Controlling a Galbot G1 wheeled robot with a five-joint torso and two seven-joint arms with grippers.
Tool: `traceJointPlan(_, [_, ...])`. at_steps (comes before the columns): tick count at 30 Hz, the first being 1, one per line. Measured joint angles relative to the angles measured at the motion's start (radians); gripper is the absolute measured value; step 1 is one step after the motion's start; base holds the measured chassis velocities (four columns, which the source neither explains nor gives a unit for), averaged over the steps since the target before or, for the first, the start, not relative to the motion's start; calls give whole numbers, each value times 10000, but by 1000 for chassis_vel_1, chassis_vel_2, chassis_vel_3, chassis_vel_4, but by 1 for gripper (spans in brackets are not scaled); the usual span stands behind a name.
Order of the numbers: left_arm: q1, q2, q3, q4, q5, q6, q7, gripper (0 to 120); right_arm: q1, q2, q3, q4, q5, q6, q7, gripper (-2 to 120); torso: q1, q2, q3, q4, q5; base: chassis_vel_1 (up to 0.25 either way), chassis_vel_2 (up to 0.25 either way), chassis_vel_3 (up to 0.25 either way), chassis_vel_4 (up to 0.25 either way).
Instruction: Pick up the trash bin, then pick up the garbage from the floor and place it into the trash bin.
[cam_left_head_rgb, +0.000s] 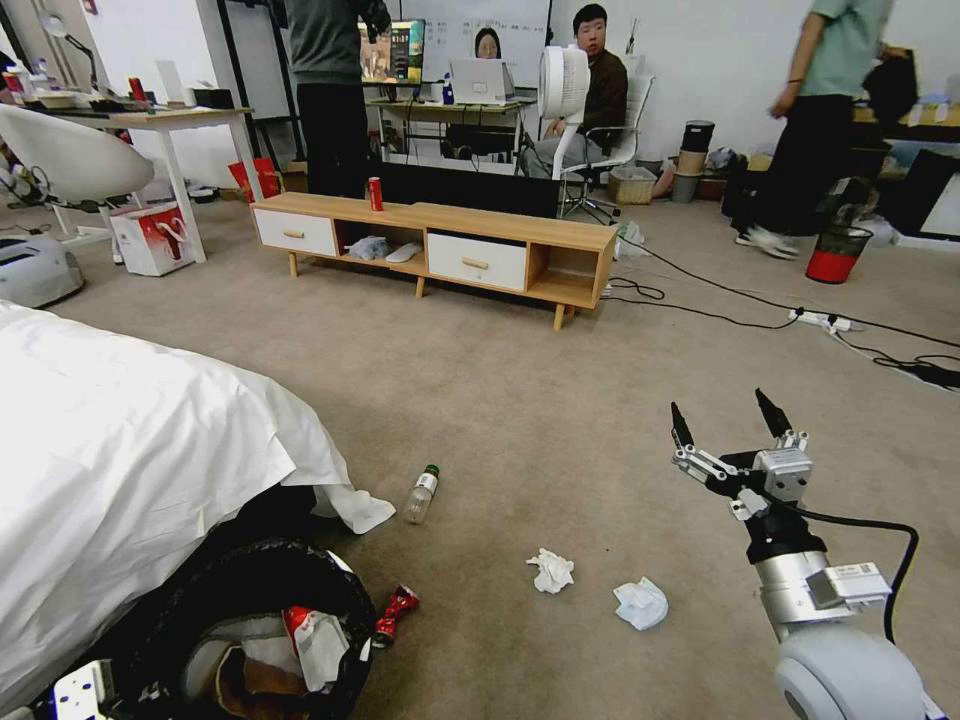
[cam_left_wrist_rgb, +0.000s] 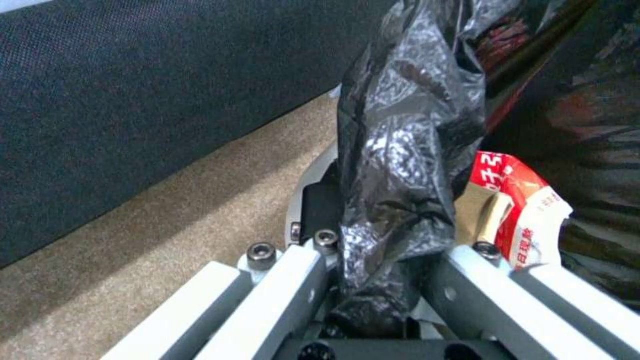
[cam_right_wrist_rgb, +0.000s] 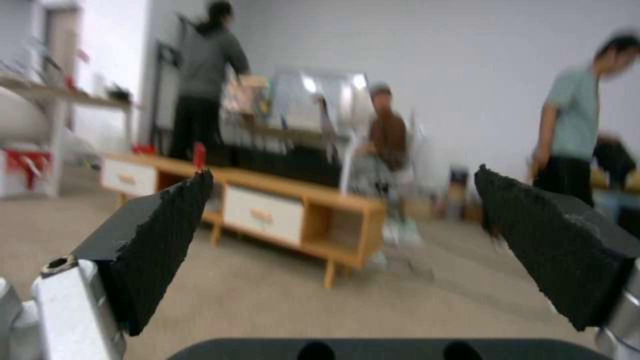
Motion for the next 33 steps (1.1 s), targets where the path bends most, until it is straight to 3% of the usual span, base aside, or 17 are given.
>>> traceJointPlan(2, [-35,46,-11,54,-23,0,0,0,74,-200,-43,132,1030,-1582,707,100,0,0,0,-1,0,0,0,0,0])
traceJointPlan(3, [-35,46,-11,54,-23,0,0,0,74,-200,-43,132,1030,-1582,707,100,0,0,0,-1,0,0,0,0,0])
traceJointPlan(5, [-67,56,-8,109,-28,-1,0,0,257,-409,-242,186,2117,-3050,1356,100,0,0,0,-1,0,0,0,0,0])
traceJointPlan(6, [-67,56,-8,109,-28,-1,0,0,257,-409,-242,186,2117,-3050,1356,100,0,0,0,-1,0,0,0,0,0])
traceJointPlan(7, [-80,55,5,133,-28,-2,0,0,438,-507,-382,229,3091,-4015,1800,100,1,0,0,-2,0,0,0,0,0])
traceJointPlan(8, [-80,55,5,133,-28,-2,0,0,438,-507,-382,229,3091,-4015,1800,100,1,0,0,-2,0,0,0,0,0])
traceJointPlan(10, [-109,55,23,158,-29,-3,2,0,924,-612,-720,234,4868,-5681,2567,100,0,0,0,-2,0,0,0,0,0])
traceJointPlan(11, [-109,55,23,158,-29,-3,2,0,924,-612,-720,234,4868,-5681,2567,100,0,0,0,-2,0,0,0,0,0])
traceJointPlan(13, [-151,76,23,171,-52,-5,4,0,1453,-639,-1064,3,5934,-6841,3177,100,0,0,0,0,0,0,0,0,0])
traceJointPlan(14, [-151,76,23,171,-52,-5,4,0,1453,-639,-1064,3,5934,-6841,3177,100,0,0,0,0,0,0,0,0,0])
traceJointPlan(17, [-221,92,17,206,-108,-6,5,0,2221,-614,-1606,-661,7302,-8177,4072,100,0,0,0,1,-3,0,0,0,0])
traceJointPlan(23, [-217,82,9,222,-124,-10,6,0,2822,-504,-2306,-1992,7911,-8505,4326,100,1,0,0,0,0,0,0,0,0])
traceJointPlan(33, [-224,58,4,314,-108,-25,7,0,3483,-141,-3302,-3809,7327,-8452,3826,100,0,0,0,1,-1,0,0,0,0])
